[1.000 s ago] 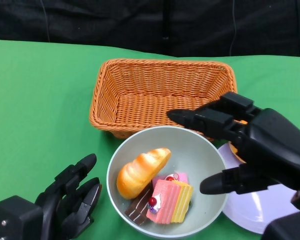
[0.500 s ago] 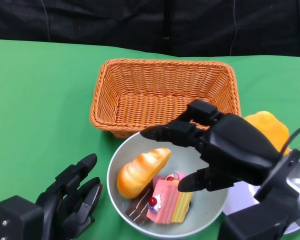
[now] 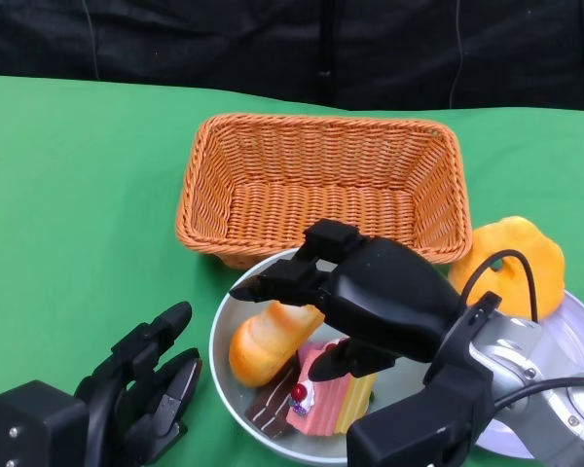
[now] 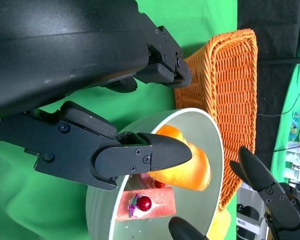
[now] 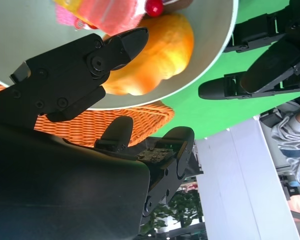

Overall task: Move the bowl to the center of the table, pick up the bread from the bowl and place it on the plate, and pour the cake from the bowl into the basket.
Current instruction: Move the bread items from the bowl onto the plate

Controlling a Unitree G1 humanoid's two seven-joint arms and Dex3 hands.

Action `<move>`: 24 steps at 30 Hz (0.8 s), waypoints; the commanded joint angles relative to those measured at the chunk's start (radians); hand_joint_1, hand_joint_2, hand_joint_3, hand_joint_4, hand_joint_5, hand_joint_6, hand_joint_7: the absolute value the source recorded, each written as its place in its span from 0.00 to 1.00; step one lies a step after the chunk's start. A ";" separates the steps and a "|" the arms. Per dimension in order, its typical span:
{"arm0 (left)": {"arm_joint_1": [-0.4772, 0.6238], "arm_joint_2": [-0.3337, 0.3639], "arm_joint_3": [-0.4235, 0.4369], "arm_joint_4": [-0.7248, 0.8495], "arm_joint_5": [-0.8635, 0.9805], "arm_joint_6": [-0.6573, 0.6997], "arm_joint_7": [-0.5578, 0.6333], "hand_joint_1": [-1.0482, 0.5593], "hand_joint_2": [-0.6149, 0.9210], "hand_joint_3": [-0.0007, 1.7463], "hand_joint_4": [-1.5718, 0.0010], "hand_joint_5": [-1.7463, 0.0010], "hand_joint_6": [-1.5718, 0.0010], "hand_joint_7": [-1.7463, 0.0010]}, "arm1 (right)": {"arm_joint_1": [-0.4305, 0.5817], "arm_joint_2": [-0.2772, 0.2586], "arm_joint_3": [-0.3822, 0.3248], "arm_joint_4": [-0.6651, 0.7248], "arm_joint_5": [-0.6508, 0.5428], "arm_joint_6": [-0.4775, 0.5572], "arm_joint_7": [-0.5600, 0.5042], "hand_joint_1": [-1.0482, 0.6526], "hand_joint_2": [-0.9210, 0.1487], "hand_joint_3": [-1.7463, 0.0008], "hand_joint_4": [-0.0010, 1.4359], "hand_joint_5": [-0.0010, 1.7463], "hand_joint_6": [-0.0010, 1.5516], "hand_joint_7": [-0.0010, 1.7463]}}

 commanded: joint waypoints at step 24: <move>0.002 0.020 0.002 0.010 0.003 -0.024 -0.019 0.24 1.00 0.30 0.81 0.84 0.74 0.99 | -0.136 0.098 0.078 0.506 -0.061 -0.103 -0.434 0.63 0.13 0.98 0.68 0.33 0.70 0.10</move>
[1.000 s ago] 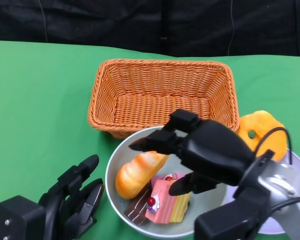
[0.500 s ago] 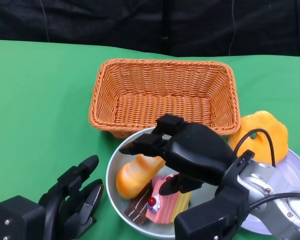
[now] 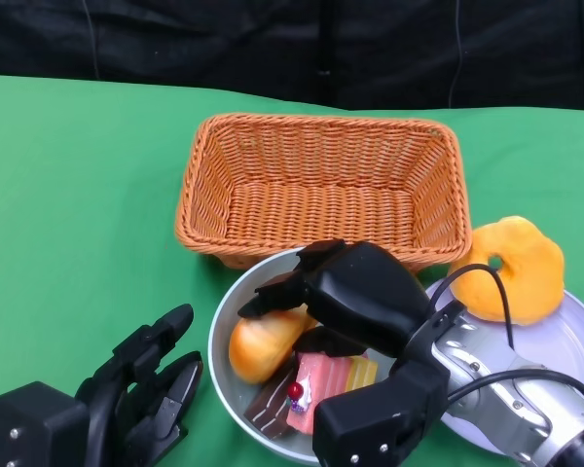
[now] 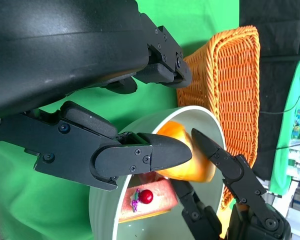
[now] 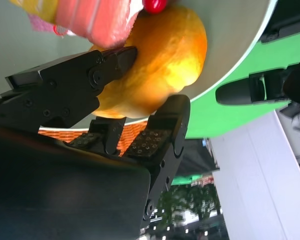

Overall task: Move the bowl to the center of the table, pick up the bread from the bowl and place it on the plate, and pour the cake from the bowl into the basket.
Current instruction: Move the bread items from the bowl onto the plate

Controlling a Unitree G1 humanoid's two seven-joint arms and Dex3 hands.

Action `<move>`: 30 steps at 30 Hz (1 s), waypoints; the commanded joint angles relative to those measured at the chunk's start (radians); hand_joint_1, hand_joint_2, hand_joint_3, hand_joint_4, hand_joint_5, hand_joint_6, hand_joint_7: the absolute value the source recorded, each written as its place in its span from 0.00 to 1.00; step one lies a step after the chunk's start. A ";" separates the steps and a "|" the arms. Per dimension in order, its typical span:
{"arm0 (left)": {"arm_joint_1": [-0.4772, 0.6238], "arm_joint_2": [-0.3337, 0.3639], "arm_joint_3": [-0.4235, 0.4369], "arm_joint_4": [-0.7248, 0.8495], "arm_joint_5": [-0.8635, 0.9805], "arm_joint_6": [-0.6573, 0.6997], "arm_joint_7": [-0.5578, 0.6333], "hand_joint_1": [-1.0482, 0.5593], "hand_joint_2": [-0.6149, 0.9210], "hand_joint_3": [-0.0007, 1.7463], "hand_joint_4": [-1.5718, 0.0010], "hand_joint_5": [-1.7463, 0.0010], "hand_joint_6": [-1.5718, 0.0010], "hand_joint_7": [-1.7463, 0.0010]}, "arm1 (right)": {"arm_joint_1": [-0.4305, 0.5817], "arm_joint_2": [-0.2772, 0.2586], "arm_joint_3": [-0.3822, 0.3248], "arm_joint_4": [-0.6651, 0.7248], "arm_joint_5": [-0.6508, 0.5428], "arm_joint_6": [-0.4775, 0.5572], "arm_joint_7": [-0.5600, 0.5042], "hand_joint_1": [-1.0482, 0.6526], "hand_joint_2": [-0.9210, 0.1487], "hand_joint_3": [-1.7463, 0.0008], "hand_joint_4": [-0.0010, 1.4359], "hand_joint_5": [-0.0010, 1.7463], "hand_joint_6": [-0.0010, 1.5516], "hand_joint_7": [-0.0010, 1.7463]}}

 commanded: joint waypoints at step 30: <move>0.005 0.011 0.002 -0.001 -0.012 -0.005 -0.011 0.23 1.00 0.29 0.84 0.83 0.76 1.00 | -0.038 -0.055 -0.021 0.133 -0.026 -0.306 -0.615 0.54 0.78 0.00 0.77 1.00 0.58 0.97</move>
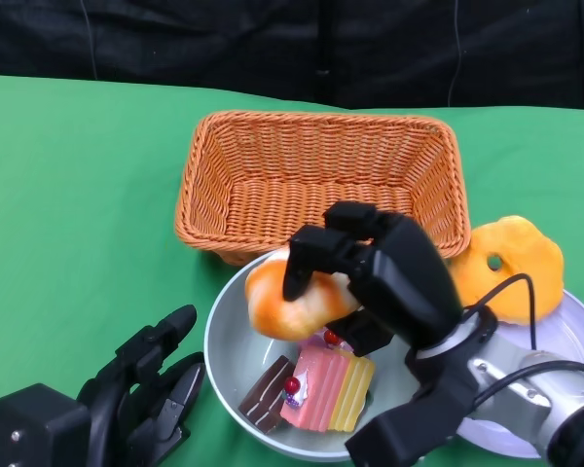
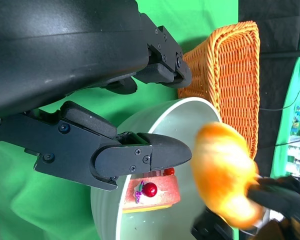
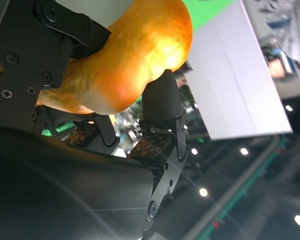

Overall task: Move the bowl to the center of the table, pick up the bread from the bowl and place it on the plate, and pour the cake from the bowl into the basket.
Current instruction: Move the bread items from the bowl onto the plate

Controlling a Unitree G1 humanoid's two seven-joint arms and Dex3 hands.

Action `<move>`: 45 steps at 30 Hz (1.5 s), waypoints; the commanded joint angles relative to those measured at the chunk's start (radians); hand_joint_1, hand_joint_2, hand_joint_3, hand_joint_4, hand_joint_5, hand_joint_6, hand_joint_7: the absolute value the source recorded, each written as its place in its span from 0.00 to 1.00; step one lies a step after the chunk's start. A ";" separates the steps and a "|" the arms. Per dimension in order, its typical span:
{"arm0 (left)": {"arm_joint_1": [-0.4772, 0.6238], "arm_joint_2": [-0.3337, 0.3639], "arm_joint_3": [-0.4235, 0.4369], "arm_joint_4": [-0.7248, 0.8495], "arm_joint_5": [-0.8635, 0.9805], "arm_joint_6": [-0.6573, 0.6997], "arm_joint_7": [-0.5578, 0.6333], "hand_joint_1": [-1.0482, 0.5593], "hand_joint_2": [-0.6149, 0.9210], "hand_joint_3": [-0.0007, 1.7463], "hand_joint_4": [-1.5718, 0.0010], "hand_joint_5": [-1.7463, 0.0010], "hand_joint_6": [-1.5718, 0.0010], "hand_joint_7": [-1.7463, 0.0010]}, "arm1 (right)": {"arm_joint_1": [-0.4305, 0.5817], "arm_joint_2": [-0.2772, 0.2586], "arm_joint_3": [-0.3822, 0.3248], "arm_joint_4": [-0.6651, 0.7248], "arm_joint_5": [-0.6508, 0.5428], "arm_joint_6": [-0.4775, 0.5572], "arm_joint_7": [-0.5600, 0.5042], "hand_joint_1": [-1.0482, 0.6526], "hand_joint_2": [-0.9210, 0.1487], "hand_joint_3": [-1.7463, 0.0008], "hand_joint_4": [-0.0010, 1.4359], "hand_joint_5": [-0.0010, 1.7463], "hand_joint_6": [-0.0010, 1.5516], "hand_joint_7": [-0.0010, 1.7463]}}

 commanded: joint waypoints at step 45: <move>0.016 0.019 0.015 -0.036 -0.028 0.035 -0.010 0.21 1.00 0.29 0.84 0.82 0.76 1.00 | 0.418 -0.274 -0.529 -0.446 0.136 -0.018 0.282 0.44 0.71 0.15 0.65 1.00 0.61 0.75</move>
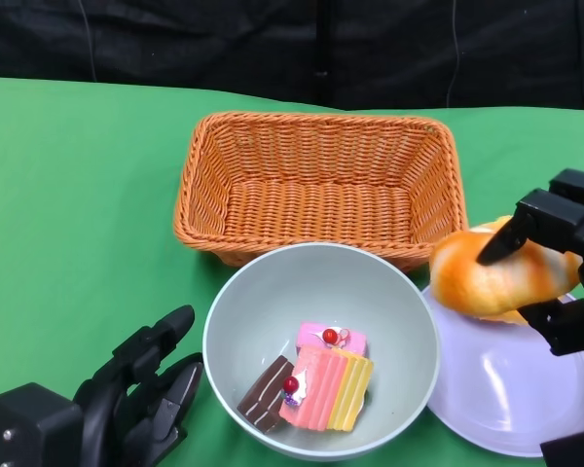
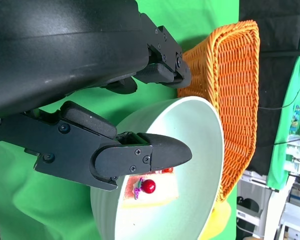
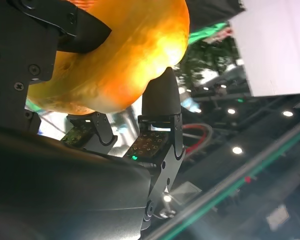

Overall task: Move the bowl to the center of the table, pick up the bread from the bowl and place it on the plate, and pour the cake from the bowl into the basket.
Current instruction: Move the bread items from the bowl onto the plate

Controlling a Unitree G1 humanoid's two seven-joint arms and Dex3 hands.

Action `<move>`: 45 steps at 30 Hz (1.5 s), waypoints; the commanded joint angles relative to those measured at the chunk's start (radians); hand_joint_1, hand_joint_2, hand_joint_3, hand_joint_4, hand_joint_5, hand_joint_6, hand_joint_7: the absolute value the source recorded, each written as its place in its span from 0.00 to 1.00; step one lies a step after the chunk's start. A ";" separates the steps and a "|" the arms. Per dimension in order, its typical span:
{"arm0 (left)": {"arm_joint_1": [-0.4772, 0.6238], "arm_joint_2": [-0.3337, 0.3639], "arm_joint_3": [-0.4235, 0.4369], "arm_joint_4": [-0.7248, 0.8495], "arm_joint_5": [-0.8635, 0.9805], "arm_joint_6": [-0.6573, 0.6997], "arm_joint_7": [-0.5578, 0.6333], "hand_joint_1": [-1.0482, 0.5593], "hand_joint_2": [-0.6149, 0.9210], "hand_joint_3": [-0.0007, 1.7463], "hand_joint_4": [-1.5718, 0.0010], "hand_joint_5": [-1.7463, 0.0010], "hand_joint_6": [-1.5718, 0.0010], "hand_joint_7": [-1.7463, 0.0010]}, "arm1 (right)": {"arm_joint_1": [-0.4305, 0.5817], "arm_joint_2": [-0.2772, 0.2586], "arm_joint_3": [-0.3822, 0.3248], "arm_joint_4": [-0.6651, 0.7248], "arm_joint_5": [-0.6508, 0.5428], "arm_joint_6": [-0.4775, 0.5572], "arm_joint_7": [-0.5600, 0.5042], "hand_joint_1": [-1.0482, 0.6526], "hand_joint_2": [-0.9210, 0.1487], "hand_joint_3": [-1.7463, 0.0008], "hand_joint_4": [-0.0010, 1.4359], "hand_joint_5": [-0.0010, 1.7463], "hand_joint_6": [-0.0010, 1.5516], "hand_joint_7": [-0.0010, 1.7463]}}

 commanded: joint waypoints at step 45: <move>0.011 0.011 0.006 -0.017 0.002 0.009 0.008 0.21 1.00 0.30 0.85 0.83 0.76 1.00 | 0.029 -0.175 0.151 0.065 0.062 0.245 0.498 0.23 0.03 0.89 0.17 0.13 0.17 0.05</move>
